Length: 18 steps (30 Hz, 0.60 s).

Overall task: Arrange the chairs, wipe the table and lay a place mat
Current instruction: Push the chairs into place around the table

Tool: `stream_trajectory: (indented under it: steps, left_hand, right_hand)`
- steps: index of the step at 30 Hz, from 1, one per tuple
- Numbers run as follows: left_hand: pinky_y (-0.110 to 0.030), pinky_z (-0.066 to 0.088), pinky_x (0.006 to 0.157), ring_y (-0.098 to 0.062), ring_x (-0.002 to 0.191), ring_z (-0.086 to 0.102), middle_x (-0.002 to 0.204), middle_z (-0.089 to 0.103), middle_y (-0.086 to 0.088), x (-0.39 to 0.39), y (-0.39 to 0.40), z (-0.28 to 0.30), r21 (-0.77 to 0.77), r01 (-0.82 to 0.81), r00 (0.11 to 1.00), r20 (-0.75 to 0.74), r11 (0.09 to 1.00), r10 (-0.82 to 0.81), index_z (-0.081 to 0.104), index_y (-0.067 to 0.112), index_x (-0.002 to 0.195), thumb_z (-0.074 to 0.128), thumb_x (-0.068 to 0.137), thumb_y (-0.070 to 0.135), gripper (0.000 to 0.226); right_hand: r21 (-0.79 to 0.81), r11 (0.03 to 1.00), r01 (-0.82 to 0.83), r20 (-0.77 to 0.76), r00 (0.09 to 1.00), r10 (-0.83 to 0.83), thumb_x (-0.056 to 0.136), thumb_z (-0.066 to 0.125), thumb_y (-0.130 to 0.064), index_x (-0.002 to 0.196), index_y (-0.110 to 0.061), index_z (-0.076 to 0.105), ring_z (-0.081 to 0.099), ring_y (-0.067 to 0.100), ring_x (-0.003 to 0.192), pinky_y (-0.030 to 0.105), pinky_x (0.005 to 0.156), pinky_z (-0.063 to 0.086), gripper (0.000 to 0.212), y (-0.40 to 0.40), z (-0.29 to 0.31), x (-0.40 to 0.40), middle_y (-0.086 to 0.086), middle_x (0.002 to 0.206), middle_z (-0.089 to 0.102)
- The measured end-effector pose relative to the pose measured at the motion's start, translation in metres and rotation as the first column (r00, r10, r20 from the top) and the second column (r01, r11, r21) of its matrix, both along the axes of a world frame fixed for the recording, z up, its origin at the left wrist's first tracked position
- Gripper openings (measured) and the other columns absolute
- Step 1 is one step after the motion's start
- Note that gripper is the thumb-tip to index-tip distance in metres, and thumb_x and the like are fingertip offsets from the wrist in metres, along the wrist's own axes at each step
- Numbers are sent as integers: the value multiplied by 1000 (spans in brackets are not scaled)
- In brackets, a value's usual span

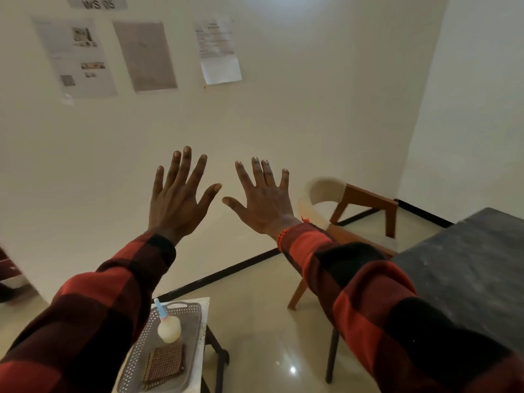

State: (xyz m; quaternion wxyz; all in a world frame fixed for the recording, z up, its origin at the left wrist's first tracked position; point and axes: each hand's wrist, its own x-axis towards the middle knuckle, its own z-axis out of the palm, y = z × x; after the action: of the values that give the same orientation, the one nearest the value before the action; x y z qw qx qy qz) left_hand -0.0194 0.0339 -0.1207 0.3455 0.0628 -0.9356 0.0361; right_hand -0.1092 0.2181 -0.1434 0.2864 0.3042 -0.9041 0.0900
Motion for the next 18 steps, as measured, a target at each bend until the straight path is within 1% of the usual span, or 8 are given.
stream_trajectory:
  steps: [5,8,10,12,14,16,18]
  left_hand:
    - [-50,3,126,-19,156,-9,170,-7,0,-19,44,-29,50,118,992,49,992,-120,4,33,162,11,99,73,75]
    - [-51,4,126,-18,156,-9,170,-7,1,-32,84,-50,73,216,972,76,974,-221,4,33,162,13,99,72,75]
    - [-52,6,125,-19,156,-8,170,-6,0,-41,122,-66,101,298,946,106,949,-308,6,33,162,14,99,71,74]
    - [-52,7,125,-20,156,-5,170,-3,-1,-47,172,-86,125,390,904,139,912,-405,8,32,162,16,100,69,73]
    - [-54,10,124,-22,157,-1,170,0,-2,-50,222,-106,136,478,851,175,868,-496,12,30,162,17,100,67,73]
    - [-57,15,122,-26,156,6,170,6,-5,-48,281,-128,155,575,769,231,803,-596,16,28,162,19,99,66,73]
    - [-59,20,119,-30,155,14,169,12,-9,-43,339,-148,169,657,683,278,735,-675,22,25,161,19,98,67,76]
  right_hand:
    - [7,992,128,66,990,-128,96,17,-76,162,-27,0,8,36,155,71,117,7,84,57,-25,0,15,169,8]
    - [-13,973,232,117,966,-229,96,17,-75,162,-27,0,6,36,155,70,116,4,83,106,-39,6,15,169,7]
    - [-43,948,315,155,940,-306,96,19,-74,162,-27,4,7,36,155,70,117,5,82,150,-52,14,16,168,10]
    - [-59,902,427,165,896,-413,95,20,-73,160,-25,14,17,37,153,70,117,11,81,206,-71,28,18,166,20]
    - [-60,849,525,198,840,-506,95,24,-70,158,-23,24,24,37,151,71,116,14,78,263,-93,47,18,163,28]
    - [-65,787,614,234,776,-586,97,33,-67,155,-21,33,29,38,149,72,115,15,74,328,-122,74,18,160,34]
    - [-78,704,706,265,695,-668,97,40,-65,148,-17,45,38,39,144,73,113,21,70,393,-149,108,19,154,44]
